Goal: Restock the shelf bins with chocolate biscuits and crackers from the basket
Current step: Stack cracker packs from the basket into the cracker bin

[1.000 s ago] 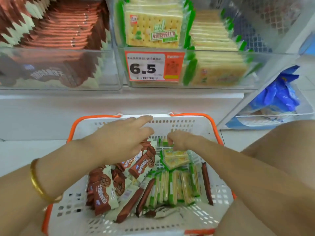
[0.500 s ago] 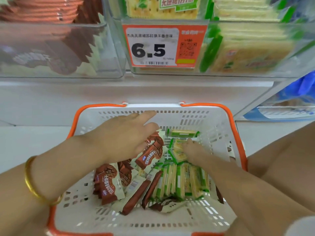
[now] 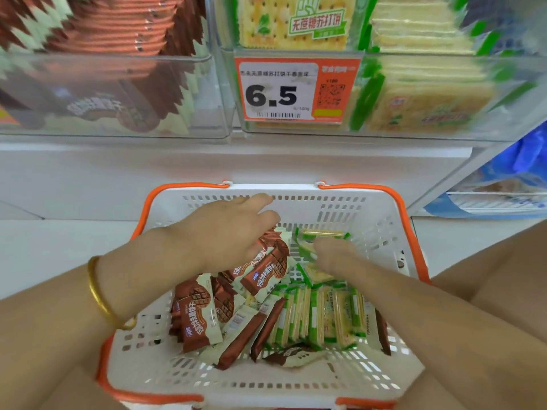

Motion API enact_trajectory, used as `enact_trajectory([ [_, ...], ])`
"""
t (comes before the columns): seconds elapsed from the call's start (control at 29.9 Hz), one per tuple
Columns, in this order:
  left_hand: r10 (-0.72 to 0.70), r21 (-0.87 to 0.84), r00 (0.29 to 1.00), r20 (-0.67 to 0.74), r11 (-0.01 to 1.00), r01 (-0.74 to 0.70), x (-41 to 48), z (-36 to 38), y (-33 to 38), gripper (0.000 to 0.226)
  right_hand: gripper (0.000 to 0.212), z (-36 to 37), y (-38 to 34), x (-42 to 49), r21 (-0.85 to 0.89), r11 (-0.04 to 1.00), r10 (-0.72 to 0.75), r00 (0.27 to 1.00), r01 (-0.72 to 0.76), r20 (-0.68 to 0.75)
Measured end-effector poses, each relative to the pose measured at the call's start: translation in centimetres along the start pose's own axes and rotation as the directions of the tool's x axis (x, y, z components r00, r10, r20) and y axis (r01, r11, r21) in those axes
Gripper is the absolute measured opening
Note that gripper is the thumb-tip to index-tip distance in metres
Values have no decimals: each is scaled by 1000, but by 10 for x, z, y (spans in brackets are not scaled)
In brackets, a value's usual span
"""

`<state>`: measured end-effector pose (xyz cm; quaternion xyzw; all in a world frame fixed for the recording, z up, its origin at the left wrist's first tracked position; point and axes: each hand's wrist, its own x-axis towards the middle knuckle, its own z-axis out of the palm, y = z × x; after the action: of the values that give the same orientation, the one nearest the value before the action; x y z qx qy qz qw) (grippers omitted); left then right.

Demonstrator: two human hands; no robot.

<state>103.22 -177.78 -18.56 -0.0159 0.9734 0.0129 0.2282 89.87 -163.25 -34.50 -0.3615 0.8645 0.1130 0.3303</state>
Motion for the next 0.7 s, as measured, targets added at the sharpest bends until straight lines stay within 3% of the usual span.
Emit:
enact_trajectory([
  [0.07, -12, -37, 1000, -14, 999, 12, 2, -3, 7, 48, 12, -36, -9, -8, 421, 905, 19, 993, -66, 115],
  [0.13, -30, -122, 999, -18, 992, 27, 3, -6, 13, 55, 6, -70, -15, -25, 777, 611, -57, 970, -153, 236],
  [0.17, -44, -169, 999, -10, 985, 42, 2, -7, 15, 63, 14, -83, -16, -36, 879, 447, -133, 959, -169, 252],
  [0.23, -73, -245, 997, -7, 967, 69, -1, -10, 19, 76, 22, -102, -20, -58, 971, 155, -266, 939, -181, 218],
  [0.33, -113, -260, 987, -114, 962, 80, -6, -15, 24, 72, 12, -117, -28, -89, 982, -48, -322, 933, -182, 157],
  [0.43, -165, -277, 951, -262, 957, 89, -11, -29, 21, 44, 24, -126, -31, -110, 995, -11, -302, 949, -97, 90],
  [0.5, -251, -501, 929, -270, 861, 87, -17, -45, 13, 24, 47, -131, -27, -119, 993, 121, -219, 976, 6, 21],
  [0.6, -349, -883, 915, -202, 469, -16, -33, -67, -3, 12, 48, -140, -15, -132, 927, 313, -57, 979, 205, -197],
  [0.7, -331, -964, 917, -223, 216, -156, -45, -82, -12, 20, 40, -149, -9, -149, 898, 250, -160, 930, 363, -331],
])
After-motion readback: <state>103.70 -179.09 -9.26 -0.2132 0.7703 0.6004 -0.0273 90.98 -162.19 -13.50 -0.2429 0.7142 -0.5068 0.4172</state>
